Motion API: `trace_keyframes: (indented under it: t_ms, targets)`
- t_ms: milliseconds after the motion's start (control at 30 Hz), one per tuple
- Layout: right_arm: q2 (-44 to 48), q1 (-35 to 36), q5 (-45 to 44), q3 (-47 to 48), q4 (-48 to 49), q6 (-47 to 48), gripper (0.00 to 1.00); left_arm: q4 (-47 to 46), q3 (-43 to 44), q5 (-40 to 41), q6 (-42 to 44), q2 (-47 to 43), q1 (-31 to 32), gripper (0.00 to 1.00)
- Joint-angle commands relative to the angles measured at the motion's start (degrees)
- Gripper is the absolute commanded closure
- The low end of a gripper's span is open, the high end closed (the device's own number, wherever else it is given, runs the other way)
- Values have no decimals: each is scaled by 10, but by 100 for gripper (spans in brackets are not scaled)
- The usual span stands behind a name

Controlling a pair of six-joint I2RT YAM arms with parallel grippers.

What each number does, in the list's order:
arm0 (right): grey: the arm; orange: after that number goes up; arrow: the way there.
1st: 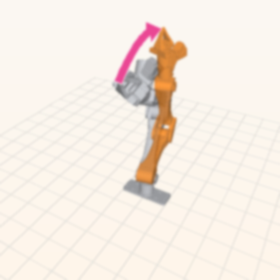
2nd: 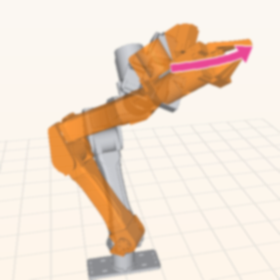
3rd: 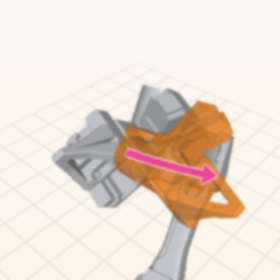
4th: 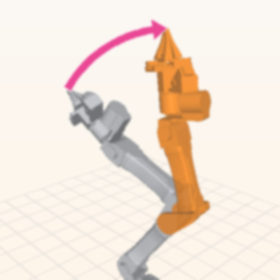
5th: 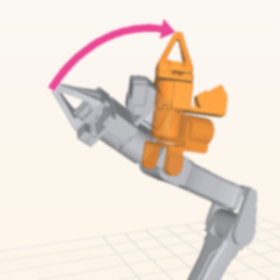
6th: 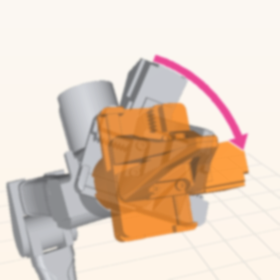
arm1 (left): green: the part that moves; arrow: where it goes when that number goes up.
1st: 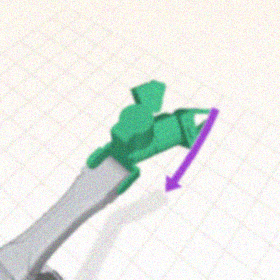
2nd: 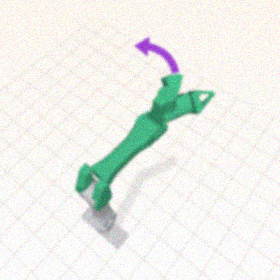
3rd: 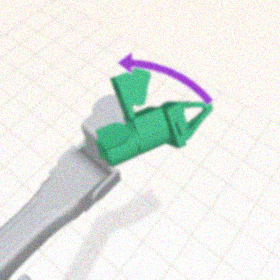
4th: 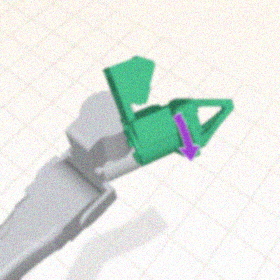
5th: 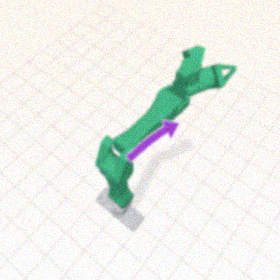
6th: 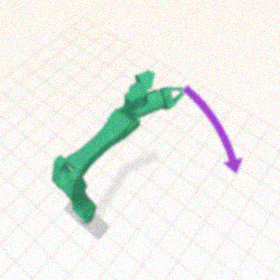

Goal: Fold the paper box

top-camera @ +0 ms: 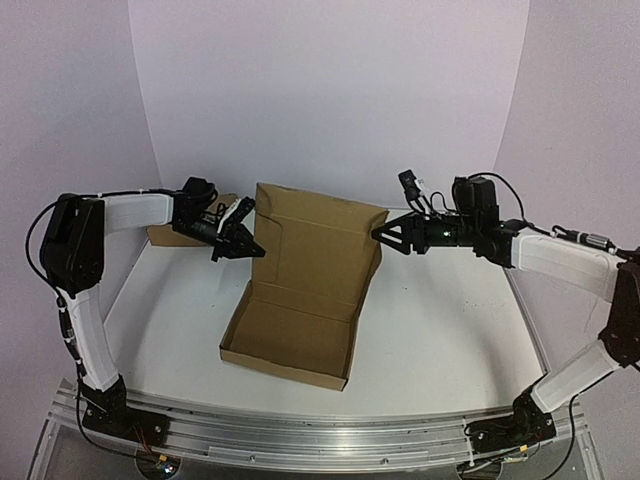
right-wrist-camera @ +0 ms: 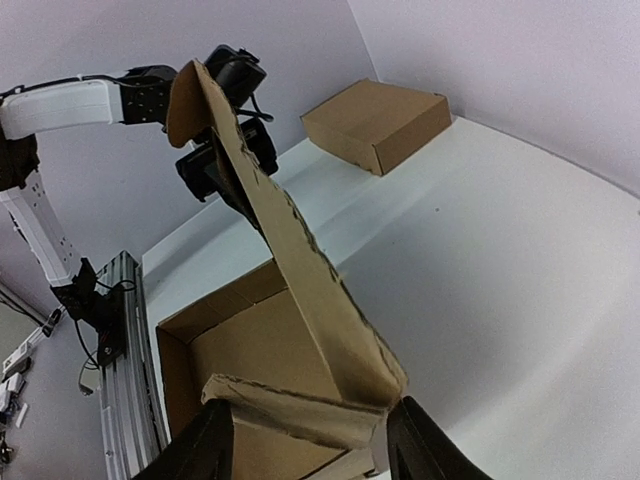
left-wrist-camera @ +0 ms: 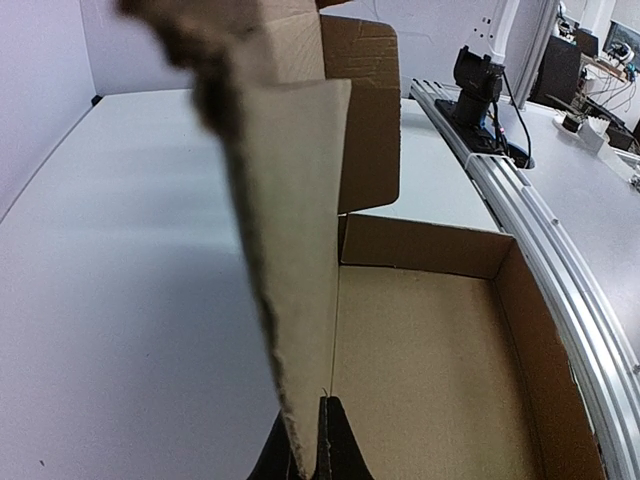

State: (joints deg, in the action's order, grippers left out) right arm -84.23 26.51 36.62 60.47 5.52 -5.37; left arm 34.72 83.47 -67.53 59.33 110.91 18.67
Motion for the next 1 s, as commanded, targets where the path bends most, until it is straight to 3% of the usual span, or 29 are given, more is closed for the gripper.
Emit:
trace_keyframes:
  t_ms: [0,200,300,367,533,633,733,967]
  targets:
    - [73,1,-97,-32,-63,-6,39,-78,-54,106,-34,-46,1,100]
    - [158,-18,-109,-96,-133,-69,32,-131,-113,108,34,-75,-10,100]
    - [155,-18,-153,-114,-173,-138,35,-152,-138,108,46,-85,-10,100]
    - [136,-11,-168,-117,-187,-204,43,-209,-161,115,3,-101,-9,100]
    - [87,35,-249,-108,-189,-302,44,-355,-187,166,-245,-123,-10,100]
    - [55,54,-284,-88,-189,-299,44,-414,-212,162,-275,-149,-5,100]
    - [36,54,-301,-66,-190,-292,44,-478,-249,173,-233,-182,-2,100]
    - [4,55,-310,-41,-190,-268,43,-460,-320,152,32,-216,-1,100]
